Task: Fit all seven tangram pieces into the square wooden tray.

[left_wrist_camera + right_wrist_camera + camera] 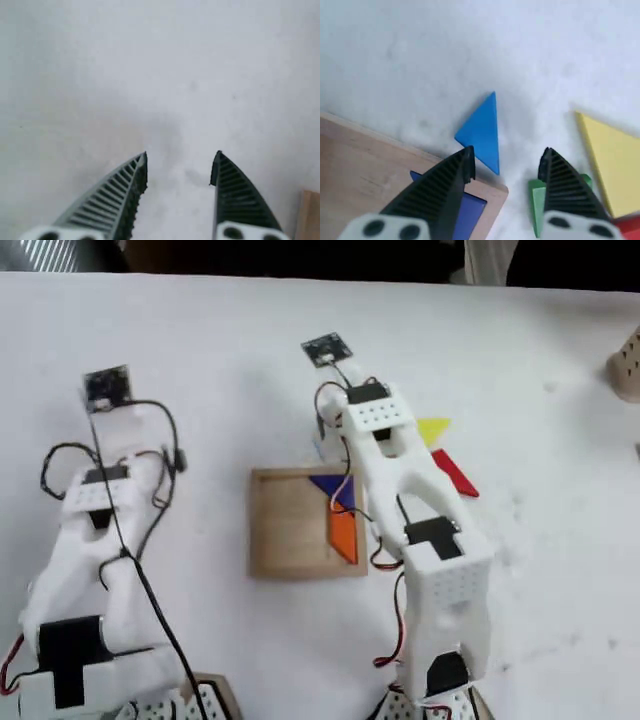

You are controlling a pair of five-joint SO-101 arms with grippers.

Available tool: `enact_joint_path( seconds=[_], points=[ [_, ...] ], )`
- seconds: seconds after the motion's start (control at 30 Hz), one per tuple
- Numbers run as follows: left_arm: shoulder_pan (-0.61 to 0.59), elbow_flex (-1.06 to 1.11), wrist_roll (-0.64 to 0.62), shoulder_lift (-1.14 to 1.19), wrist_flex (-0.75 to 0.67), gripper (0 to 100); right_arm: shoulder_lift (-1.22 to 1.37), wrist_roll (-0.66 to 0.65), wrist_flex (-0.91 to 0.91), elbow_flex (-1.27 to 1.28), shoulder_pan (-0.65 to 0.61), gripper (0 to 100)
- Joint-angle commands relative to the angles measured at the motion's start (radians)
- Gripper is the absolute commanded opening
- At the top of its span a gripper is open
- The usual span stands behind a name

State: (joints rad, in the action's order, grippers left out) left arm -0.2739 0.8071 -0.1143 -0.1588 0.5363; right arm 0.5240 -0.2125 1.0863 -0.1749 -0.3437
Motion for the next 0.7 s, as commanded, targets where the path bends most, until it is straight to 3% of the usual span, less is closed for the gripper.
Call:
enact_joint_path(
  seconds=[0.0,0.17,0.3,0.67],
  points=[
    [-0.079,-0.147,-0.003,0.053,0.015,22,0.001,-0.021,-0.015,-0.092,-0.019,20.9],
    [-0.14,-0.29,-0.13,0.206,0.069,22,0.07,-0.021,-0.016,-0.175,-0.019,20.9],
    [-0.145,-0.358,-0.133,0.252,0.138,22,0.145,-0.023,-0.013,-0.239,-0.013,20.9],
    [-0.142,-0.358,-0.133,0.255,0.138,22,0.213,-0.104,0.044,-0.307,-0.033,20.9]
  ],
)
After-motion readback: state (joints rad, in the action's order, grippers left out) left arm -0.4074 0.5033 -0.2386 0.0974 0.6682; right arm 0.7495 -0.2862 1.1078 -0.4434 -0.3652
